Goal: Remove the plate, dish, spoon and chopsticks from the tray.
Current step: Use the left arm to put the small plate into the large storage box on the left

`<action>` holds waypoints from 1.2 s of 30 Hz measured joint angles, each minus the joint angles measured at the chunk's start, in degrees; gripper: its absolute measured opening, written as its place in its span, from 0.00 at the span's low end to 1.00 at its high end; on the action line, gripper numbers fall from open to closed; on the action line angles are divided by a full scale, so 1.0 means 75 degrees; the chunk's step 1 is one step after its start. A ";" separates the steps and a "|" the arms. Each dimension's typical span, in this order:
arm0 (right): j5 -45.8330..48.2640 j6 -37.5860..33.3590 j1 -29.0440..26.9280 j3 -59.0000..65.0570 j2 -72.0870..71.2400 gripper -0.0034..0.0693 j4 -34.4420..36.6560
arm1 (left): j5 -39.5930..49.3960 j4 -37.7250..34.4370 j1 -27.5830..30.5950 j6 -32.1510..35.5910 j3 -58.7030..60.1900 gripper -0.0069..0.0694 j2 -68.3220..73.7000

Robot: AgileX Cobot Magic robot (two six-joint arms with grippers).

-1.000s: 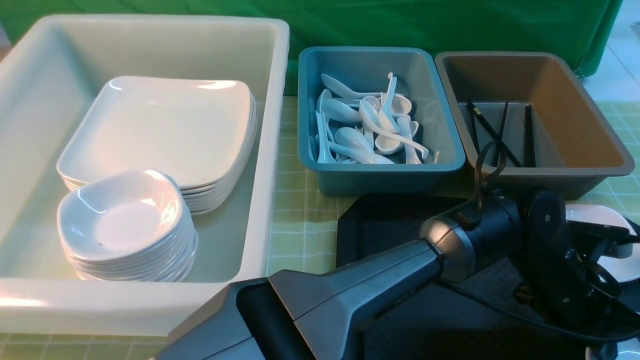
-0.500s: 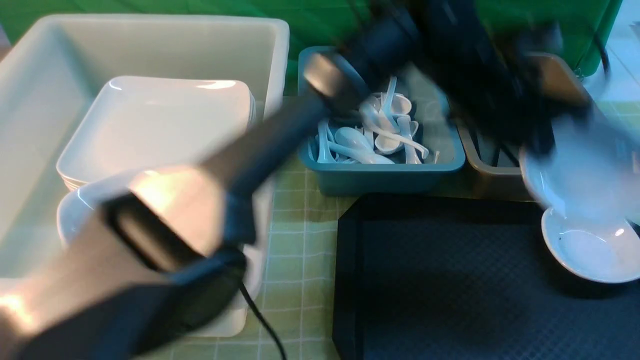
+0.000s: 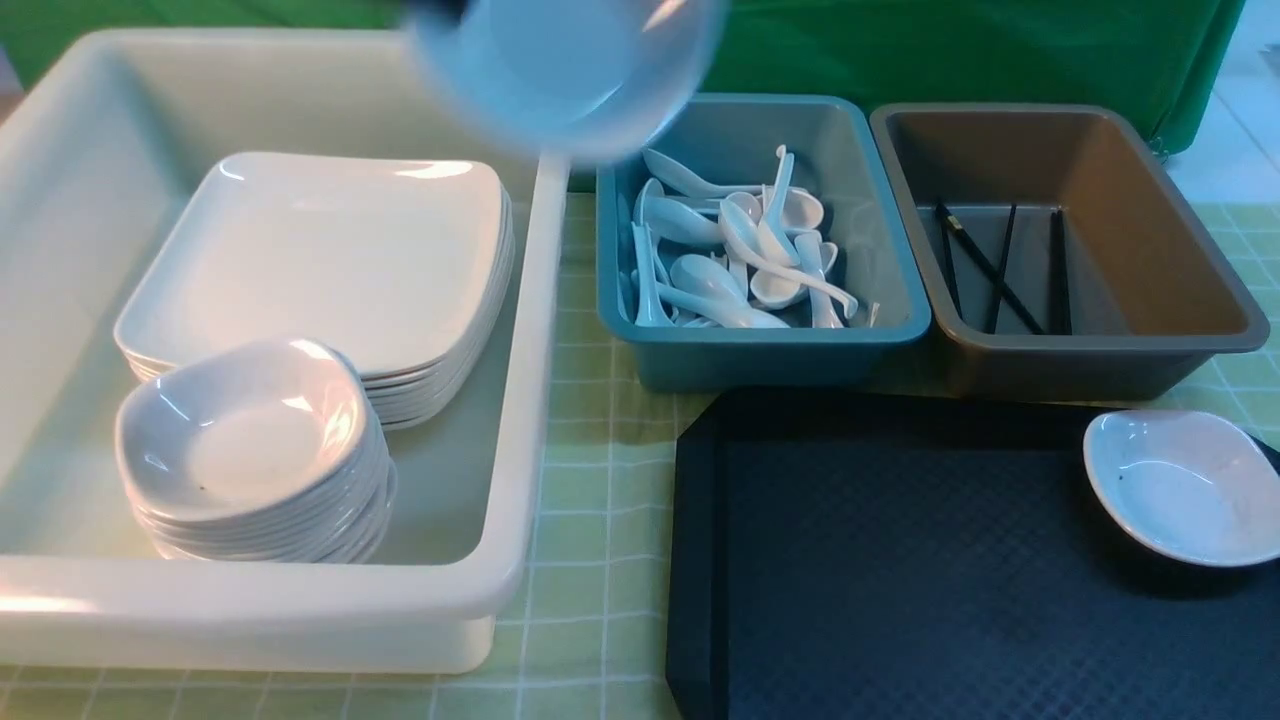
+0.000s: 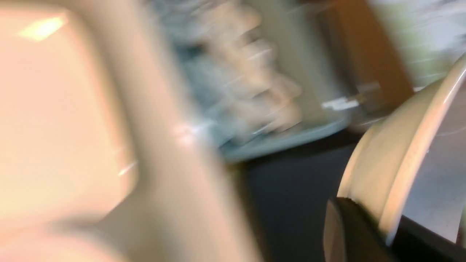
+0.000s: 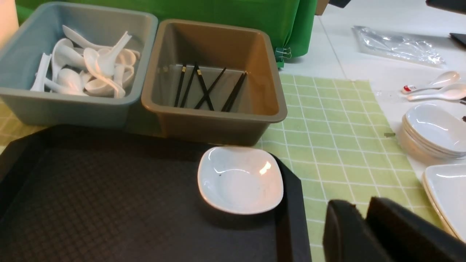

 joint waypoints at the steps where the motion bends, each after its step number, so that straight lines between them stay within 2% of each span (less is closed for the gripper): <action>1: -0.0010 0.0000 0.0000 0.0000 0.0000 0.18 0.0000 | -0.0014 0.0459 0.0414 -0.0074 0.1042 0.10 -0.0459; 4: -0.0020 0.0000 0.0000 0.0000 0.0000 0.18 0.0000 | -0.0500 0.0796 0.1436 -0.0312 0.3011 0.10 -0.1415; 7: -0.0060 0.0000 0.0000 0.0000 0.0000 0.19 0.0000 | -0.1470 0.0139 0.2470 -0.0412 0.4401 0.10 -0.1992; 11: -0.0060 0.0000 0.0000 0.0000 0.0000 0.19 0.0000 | -0.2376 -0.1138 0.3217 -0.0290 0.5574 0.10 -0.2149; 16: -0.0060 0.0000 0.0000 0.0000 0.0000 0.19 0.0000 | -0.2650 -0.1501 0.3372 -0.0136 0.6254 0.10 -0.1807; 24: -0.0060 0.0000 0.0000 0.0000 0.0000 0.20 -0.0003 | -0.2697 -0.1393 0.3381 -0.0057 0.6328 0.11 -0.1378; 29: -0.0060 0.0000 0.0000 0.0000 0.0000 0.22 -0.0003 | -0.2641 -0.1204 0.3381 -0.0024 0.6328 0.25 -0.1373; 30: -0.0060 0.0000 0.0000 0.0000 0.0000 0.22 -0.0003 | -0.2564 -0.1204 0.3381 -0.0022 0.6328 0.32 -0.1373; 31: -0.0060 0.0000 0.0000 0.0000 0.0000 0.22 -0.0003 | -0.2540 -0.1204 0.3381 -0.0022 0.6328 0.33 -0.1373; 32: -0.0060 0.0000 0.0000 0.0000 0.0000 0.22 -0.0003 | -0.2419 -0.1199 0.3381 -0.0022 0.6266 0.41 -0.1373; 36: -0.0060 0.0000 0.0000 0.0000 0.0000 0.22 -0.0003 | -0.1686 -0.0949 0.3381 -0.0016 0.5667 0.59 -0.1370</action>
